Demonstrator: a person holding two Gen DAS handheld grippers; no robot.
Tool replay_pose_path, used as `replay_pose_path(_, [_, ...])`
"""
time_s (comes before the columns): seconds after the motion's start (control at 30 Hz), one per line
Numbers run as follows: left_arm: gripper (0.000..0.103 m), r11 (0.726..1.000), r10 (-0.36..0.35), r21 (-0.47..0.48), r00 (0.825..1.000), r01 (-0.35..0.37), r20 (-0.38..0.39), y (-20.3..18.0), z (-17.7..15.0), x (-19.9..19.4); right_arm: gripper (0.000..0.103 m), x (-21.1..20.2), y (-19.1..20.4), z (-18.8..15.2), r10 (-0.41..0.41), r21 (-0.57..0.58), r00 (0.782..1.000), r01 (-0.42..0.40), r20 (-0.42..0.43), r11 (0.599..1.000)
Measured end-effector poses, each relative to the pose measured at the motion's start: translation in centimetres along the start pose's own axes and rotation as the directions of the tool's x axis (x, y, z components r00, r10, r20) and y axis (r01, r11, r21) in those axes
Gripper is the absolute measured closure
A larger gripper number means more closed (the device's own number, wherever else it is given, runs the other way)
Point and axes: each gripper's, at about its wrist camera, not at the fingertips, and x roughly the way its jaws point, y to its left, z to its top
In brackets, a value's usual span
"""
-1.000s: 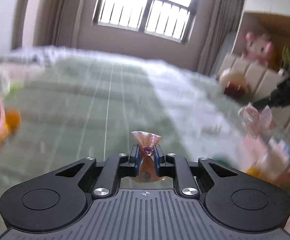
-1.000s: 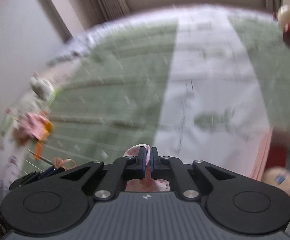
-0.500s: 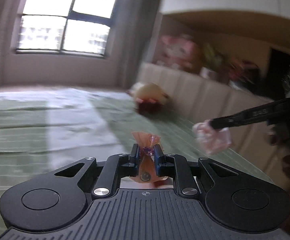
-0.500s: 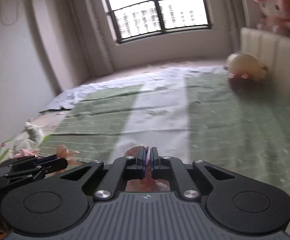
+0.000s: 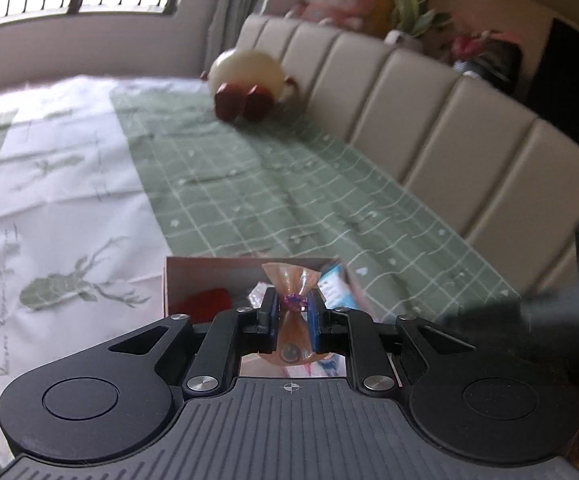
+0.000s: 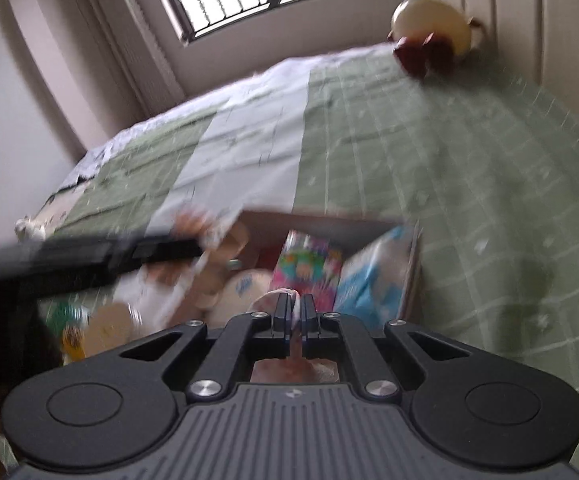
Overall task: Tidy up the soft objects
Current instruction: 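Carry the candy bag and pink pouch over the pink box with both grippers, then open both grippers to drop the candy bag and pink pouch into the box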
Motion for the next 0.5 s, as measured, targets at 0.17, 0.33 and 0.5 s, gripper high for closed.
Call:
replay_pose_path(0.17, [0.085, 0.989, 0.150, 0.014, 0.988, -0.150, -0.048, 0.6, 0.3, 3.6, 0.098, 3.1, 2.6, -3.3, -0.055, -0.137, 0.998, 0.050, -0.033, 0.989])
replay_pose_path(0.33, [0.084, 0.971, 0.234, 0.004, 0.948, -0.239, -0.214, 1.9, 0.5, 7.6, 0.098, 3.6, 3.8, -4.5, -0.086, -0.215, 0.996, 0.078, -0.026, 0.973])
replay_pose_path(0.5, [0.082, 0.970, 0.229, -0.027, 0.949, -0.241, -0.217, 1.8, 0.0, 8.7, 0.098, 4.0, 2.1, -4.8, -0.072, -0.158, 0.993, 0.057, -0.092, 0.986])
